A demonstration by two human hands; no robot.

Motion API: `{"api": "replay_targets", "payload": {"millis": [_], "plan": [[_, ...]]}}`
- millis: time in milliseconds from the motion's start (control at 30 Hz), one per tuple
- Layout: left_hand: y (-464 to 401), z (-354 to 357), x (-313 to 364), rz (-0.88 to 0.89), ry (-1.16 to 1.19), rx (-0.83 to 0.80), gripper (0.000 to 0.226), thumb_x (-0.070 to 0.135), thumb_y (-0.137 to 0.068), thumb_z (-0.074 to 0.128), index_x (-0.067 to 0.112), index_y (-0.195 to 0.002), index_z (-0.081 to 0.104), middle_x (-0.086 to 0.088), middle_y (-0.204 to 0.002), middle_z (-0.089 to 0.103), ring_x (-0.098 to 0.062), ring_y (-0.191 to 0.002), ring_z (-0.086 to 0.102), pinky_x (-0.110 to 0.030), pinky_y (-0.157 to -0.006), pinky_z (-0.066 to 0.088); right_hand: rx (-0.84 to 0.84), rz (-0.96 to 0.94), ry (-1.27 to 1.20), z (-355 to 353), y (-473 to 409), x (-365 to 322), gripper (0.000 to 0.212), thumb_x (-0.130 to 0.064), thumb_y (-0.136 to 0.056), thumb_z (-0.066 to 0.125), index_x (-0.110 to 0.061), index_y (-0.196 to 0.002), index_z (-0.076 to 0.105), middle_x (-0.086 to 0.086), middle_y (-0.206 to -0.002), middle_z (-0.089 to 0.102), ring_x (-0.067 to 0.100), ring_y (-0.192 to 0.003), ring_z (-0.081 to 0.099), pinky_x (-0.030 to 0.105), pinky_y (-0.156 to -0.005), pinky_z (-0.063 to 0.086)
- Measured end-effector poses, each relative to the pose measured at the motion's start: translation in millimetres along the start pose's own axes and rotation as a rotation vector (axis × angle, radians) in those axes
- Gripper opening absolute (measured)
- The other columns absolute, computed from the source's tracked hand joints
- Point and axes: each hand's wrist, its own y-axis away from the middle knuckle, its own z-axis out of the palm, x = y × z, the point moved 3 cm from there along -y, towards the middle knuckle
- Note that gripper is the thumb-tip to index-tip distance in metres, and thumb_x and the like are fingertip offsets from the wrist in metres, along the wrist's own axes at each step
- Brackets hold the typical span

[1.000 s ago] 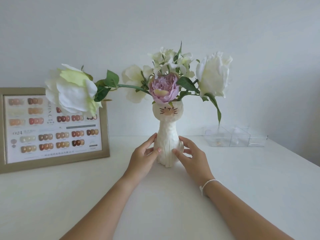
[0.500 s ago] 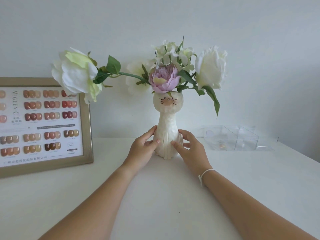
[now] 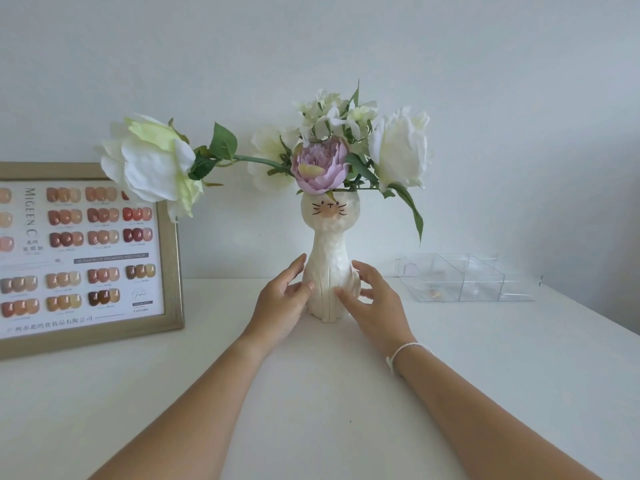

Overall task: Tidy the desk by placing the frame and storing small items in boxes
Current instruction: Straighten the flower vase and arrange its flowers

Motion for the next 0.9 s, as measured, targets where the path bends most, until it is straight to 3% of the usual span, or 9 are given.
{"api": "replay_targets", "payload": {"millis": [67,133,267,433,500,567,733,900], "plan": [[3,-3,2,0.011,0.002,0.088,0.051,0.02,-0.09,0.051,0.034,-0.137,0.037,0.015,-0.138,0.045,-0.006,-0.115,0.054,-0.027,-0.102,0.037,0.033,0.007,-0.029,-4,4,-3,0.056,-0.035,-0.08,0.064,-0.031,-0.13,0.039,-0.011,-0.122,0.047,0.011,-0.104,0.049,0.021,-0.083,0.038],[9,-9,7,0.036,0.052,0.179,0.051,0.02,-0.09,0.051,0.033,-0.138,0.036,0.01,-0.143,0.042,-0.01,-0.121,0.049,-0.033,-0.106,0.037,0.094,0.008,-0.085,-11,9,-7,0.057,-0.035,-0.081,0.063,-0.032,-0.132,0.037,-0.009,-0.128,0.045,0.011,-0.106,0.047,0.023,-0.085,0.036],[19,-34,27,0.096,0.194,0.361,0.053,0.015,-0.091,0.05,0.029,-0.14,0.033,0.0,-0.146,0.039,-0.007,-0.114,0.047,-0.042,-0.11,0.035,0.24,-0.012,-0.208,-31,22,-21,0.057,-0.032,-0.083,0.061,-0.032,-0.134,0.035,-0.008,-0.135,0.043,0.011,-0.111,0.046,0.023,-0.086,0.035],[36,-77,59,0.207,0.308,0.587,0.059,0.015,-0.09,0.047,0.029,-0.143,0.025,0.003,-0.15,0.031,0.007,-0.113,0.044,-0.042,-0.109,0.035,0.338,-0.072,-0.247,-50,36,-45,0.058,-0.031,-0.084,0.06,-0.036,-0.134,0.031,-0.012,-0.137,0.039,0.009,-0.114,0.045,0.02,-0.086,0.034],[42,-90,71,0.245,0.345,0.637,0.063,0.016,-0.09,0.047,0.029,-0.144,0.018,0.001,-0.153,0.027,-0.002,-0.125,0.04,-0.038,-0.105,0.037,0.34,-0.096,-0.243,-58,38,-56,0.059,-0.031,-0.084,0.06,-0.037,-0.135,0.03,-0.013,-0.138,0.038,0.009,-0.115,0.044,0.02,-0.086,0.033],[45,-99,84,0.245,0.365,0.666,0.066,0.019,-0.089,0.049,0.033,-0.144,0.016,-0.002,-0.152,0.028,-0.007,-0.126,0.041,-0.037,-0.104,0.038,0.327,-0.115,-0.23,-63,37,-70,0.06,-0.031,-0.084,0.059,-0.038,-0.136,0.029,-0.013,-0.139,0.037,0.008,-0.117,0.043,0.021,-0.088,0.033],[46,-110,118,0.288,0.241,0.61,0.057,0.019,-0.087,0.047,0.037,-0.138,0.03,0.005,-0.141,0.045,-0.013,-0.126,0.046,-0.043,-0.108,0.036,0.219,-0.144,-0.163,-69,25,-103,0.066,-0.037,-0.084,0.058,-0.041,-0.138,0.022,-0.017,-0.146,0.028,0.005,-0.13,0.032,0.025,-0.1,0.027],[42,-107,135,0.308,0.109,0.538,0.052,0.022,-0.084,0.045,0.041,-0.132,0.038,-0.001,-0.132,0.053,-0.021,-0.119,0.051,-0.036,-0.101,0.042,0.107,-0.159,-0.085,-70,8,-118,0.07,-0.036,-0.085,0.056,-0.036,-0.142,0.016,-0.014,-0.152,0.019,0.002,-0.137,0.019,0.022,-0.104,0.018]]}}
